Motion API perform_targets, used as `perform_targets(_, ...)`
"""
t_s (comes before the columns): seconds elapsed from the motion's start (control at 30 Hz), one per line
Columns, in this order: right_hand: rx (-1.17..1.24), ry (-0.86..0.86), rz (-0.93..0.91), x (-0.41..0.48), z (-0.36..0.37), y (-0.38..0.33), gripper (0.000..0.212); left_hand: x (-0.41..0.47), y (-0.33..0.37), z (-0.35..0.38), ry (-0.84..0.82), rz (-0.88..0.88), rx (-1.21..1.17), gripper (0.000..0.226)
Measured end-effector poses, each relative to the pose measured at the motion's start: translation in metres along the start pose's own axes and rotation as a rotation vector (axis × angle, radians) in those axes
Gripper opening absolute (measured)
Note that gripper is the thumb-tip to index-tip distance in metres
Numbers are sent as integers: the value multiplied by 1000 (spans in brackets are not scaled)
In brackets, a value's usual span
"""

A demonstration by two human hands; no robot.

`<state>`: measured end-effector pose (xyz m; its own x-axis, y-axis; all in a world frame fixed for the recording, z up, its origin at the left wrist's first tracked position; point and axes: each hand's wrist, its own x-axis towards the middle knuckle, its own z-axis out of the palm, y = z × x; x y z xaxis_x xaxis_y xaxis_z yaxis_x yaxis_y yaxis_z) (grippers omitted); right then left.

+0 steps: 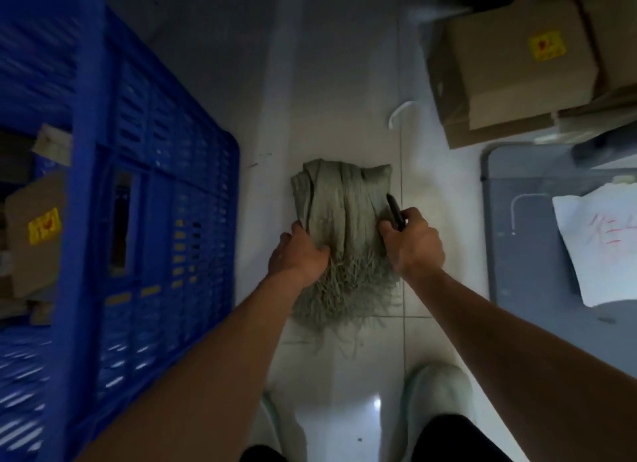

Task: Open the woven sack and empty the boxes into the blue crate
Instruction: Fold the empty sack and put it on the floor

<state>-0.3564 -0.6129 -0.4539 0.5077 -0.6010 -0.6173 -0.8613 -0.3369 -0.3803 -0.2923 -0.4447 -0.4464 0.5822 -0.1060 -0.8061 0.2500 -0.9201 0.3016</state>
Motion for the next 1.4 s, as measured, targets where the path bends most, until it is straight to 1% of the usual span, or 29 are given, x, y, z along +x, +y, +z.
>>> perform_targets(0.07, -10, 16, 25, -8, -13, 0, 44, -9, 5, -10, -10, -28, 13, 80)
perform_targets(0.13, -9, 35, 41, -21, -32, -3, 48, -27, 12, -25, -11, -44, 41, 80)
perform_targets(0.27, -34, 50, 44, -67, -85, -14, 45, -80, 26, -60, -32, 8, 102, 68)
perform_targets(0.37, -37, -9, 84, -107, -128, -31, 43, -135, 41, -96, -84, 50, 85, 56)
perform_targets(0.47, -52, -83, 78, -155, -178, -54, 52, -208, 68, -138, -136, 93, 23, 38)
perform_targets(0.5, -58, -110, 63, -174, -195, -65, 56, -236, 75, -155, -149, 99, 7, 39)
perform_targets(0.57, -60, -157, 23, -215, -230, -90, 56, -291, 84, -186, -163, 91, -43, 39)
perform_targets(0.63, -33, -189, -18, -257, -269, -116, 54, -348, 89, -219, -154, 98, -70, 31)
perform_targets(0.7, -37, -198, -65, -297, -306, -141, 57, -407, 87, -253, -121, 89, -89, 29)
perform_targets(0.8, -84, -243, -129, -358, -357, -177, 63, -489, 78, -302, -63, 62, -218, 22)
perform_targets(0.9, -159, -289, -218, -412, -389, -219, 55, -565, 62, -354, 31, 39, -331, 16)
perform_targets(1.0, -188, -331, -272, -458, -404, -260, 40, -624, 40, -396, 115, 30, -417, 16)
perform_targets(1.07, -156, -338, -327, -488, -402, -289, 32, -651, 19, -419, 146, 26, -437, 20)
perform_targets(1.23, -52, -316, -484, -565, -373, -361, 30, -689, -43, -478, 197, 47, -533, 24)
perform_targets(1.33, 16, -292, -511, -598, -340, -400, 28, -690, -89, -514, 233, 70, -589, 26)
perform_targets(1.4, 84, -269, -474, -618, -315, -421, 28, -687, -124, -536, 240, 99, -610, 24)
